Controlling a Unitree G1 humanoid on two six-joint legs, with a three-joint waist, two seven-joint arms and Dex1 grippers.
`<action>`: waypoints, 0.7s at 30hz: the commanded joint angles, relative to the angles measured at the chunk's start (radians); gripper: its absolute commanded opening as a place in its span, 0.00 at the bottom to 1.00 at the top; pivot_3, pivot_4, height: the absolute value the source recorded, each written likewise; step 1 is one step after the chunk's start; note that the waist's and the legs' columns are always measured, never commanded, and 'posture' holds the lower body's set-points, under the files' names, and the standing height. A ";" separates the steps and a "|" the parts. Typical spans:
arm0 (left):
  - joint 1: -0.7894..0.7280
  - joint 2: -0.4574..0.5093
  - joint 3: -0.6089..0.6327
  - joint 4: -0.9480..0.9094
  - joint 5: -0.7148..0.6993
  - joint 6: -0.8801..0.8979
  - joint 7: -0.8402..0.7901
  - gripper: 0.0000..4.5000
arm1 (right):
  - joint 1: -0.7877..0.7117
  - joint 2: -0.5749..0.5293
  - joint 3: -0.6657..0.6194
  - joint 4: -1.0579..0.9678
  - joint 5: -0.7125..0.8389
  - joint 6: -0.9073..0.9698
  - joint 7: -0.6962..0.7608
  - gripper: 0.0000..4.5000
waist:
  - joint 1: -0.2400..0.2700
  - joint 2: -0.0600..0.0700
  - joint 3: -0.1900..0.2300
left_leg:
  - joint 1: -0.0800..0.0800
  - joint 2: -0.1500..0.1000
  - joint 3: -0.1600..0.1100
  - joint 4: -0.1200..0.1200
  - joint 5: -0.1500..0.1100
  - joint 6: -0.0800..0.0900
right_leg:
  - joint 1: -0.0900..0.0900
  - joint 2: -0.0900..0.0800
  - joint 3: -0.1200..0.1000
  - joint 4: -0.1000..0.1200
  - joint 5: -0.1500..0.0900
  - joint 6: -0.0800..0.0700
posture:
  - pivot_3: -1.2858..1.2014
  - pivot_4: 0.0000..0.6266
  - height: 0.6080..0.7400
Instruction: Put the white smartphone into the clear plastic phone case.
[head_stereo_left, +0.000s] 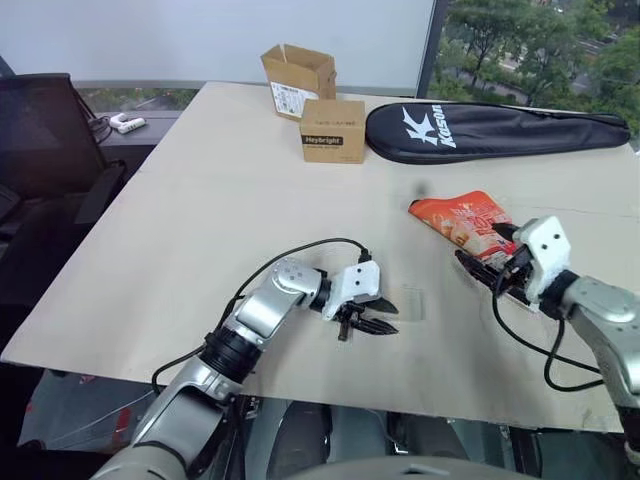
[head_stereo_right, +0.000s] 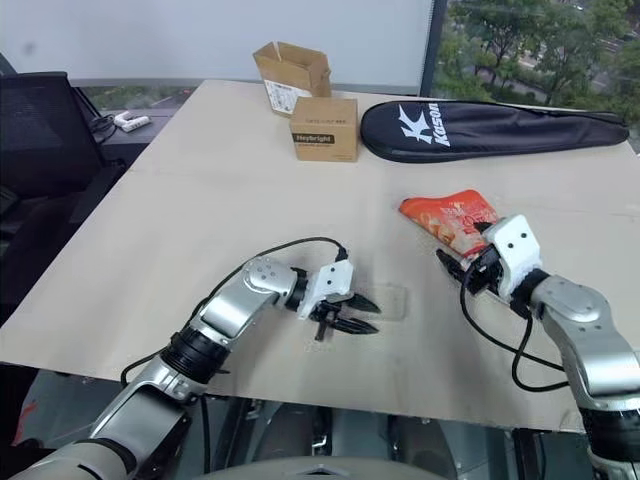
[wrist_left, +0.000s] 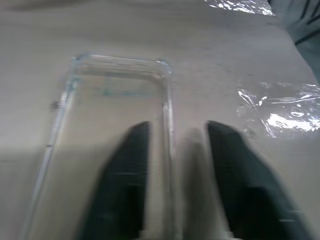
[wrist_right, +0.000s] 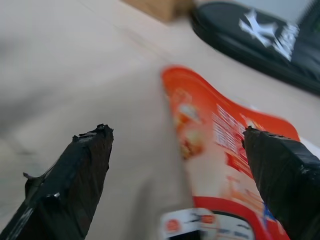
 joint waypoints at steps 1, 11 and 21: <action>-0.019 0.041 0.112 -0.117 -0.063 0.018 0.026 0.79 | -0.042 -0.008 0.021 0.064 -0.052 0.041 -0.015 1.00 | 0.000 0.000 0.000 | 0.000 0.000 0.000 0.000 0.000 0.000 | 0.000 0.000 0.000 0.000 0.000 0.000 | 0.52 0.24 0.94; 0.095 0.220 0.423 -0.504 -0.243 0.353 0.218 0.80 | -0.142 0.003 0.029 0.230 -0.113 0.078 -0.018 0.89 | -0.012 0.002 0.002 | 0.000 0.000 0.000 -0.001 0.000 0.000 | 0.000 0.000 0.000 0.000 0.000 0.000 | 0.52 0.24 0.94; 0.224 0.230 0.536 -0.667 -0.326 0.501 0.417 0.80 | -0.182 0.023 0.019 0.280 -0.125 0.015 -0.011 0.01 | -0.016 0.002 0.002 | 0.001 -0.001 0.000 -0.001 0.000 0.000 | 0.001 -0.001 0.000 0.000 0.000 0.001 | 0.52 0.24 0.94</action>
